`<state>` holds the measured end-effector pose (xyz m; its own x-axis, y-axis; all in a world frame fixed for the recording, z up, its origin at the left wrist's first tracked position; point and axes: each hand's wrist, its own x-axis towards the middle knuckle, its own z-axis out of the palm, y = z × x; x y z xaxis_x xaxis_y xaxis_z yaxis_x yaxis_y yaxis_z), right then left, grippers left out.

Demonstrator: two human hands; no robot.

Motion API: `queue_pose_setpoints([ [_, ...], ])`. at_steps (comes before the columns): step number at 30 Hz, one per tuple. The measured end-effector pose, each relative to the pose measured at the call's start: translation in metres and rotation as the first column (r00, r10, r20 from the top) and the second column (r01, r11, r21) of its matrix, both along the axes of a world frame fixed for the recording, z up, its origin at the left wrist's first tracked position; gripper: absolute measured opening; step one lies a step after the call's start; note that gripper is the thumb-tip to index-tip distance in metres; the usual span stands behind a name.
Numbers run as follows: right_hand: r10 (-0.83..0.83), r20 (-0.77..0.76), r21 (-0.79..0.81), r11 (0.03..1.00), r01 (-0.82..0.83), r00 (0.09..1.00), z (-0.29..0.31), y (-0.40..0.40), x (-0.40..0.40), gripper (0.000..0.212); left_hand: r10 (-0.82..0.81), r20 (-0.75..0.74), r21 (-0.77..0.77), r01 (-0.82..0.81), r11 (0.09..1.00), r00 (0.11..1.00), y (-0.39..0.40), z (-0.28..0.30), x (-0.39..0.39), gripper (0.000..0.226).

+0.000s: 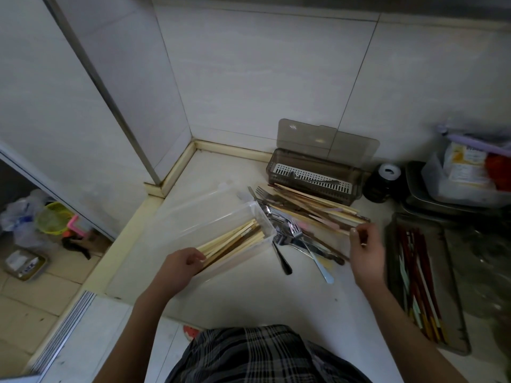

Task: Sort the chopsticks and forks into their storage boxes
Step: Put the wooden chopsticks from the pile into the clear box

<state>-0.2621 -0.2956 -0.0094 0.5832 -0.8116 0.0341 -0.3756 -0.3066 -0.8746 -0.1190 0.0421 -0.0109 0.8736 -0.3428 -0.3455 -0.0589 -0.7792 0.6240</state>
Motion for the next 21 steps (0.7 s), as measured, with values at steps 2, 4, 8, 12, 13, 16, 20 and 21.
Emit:
queue_pose_setpoints([
  [2, -0.031, 0.071, 0.029, 0.999, 0.029, 0.997, 0.006, 0.002, 0.003, 0.007, 0.02, 0.05, -0.013, -0.019, 1.0, 0.999, -0.001, -0.001, -0.001, 0.012],
  [4, -0.009, 0.091, 0.041, 0.999, 0.005, 0.996, 0.01, 0.002, 0.007, 0.01, 0.047, 0.153, -0.036, -0.042, 0.998, 0.987, -0.004, 0.0, -0.003, 0.014],
  [8, 0.149, 0.102, 0.063, 0.986, -0.156, 0.984, 0.012, 0.007, 0.016, 0.018, 0.126, 0.478, -0.12, -0.077, 0.99, 0.869, -0.022, 0.014, -0.013, 0.028],
  [12, 0.334, 0.098, 0.032, 0.94, -0.339, 0.937, 0.012, 0.026, 0.025, 0.022, 0.028, 0.675, -0.102, 0.055, 0.993, 0.738, -0.043, 0.033, -0.02, 0.037],
  [13, 0.373, 0.091, 0.029, 0.926, -0.377, 0.923, 0.012, 0.03, 0.026, 0.023, -0.047, 0.691, -0.054, 0.116, 0.992, 0.722, -0.048, 0.035, -0.022, 0.039],
  [16, 0.436, 0.06, 0.082, 0.894, -0.44, 0.898, 0.011, 0.041, 0.028, 0.034, -0.295, 0.67, 0.119, 0.295, 0.948, 0.681, -0.061, 0.033, -0.031, 0.038],
  [20, 0.438, 0.013, 0.083, 0.896, -0.437, 0.899, 0.008, 0.042, 0.028, 0.033, -0.419, 0.566, 0.158, 0.405, 0.9, 0.71, -0.062, 0.022, -0.041, 0.048],
  [21, 0.436, 0.009, 0.086, 0.896, -0.435, 0.9, 0.009, 0.041, 0.028, 0.03, -0.433, 0.546, 0.161, 0.417, 0.894, 0.717, -0.061, 0.021, -0.041, 0.054],
])
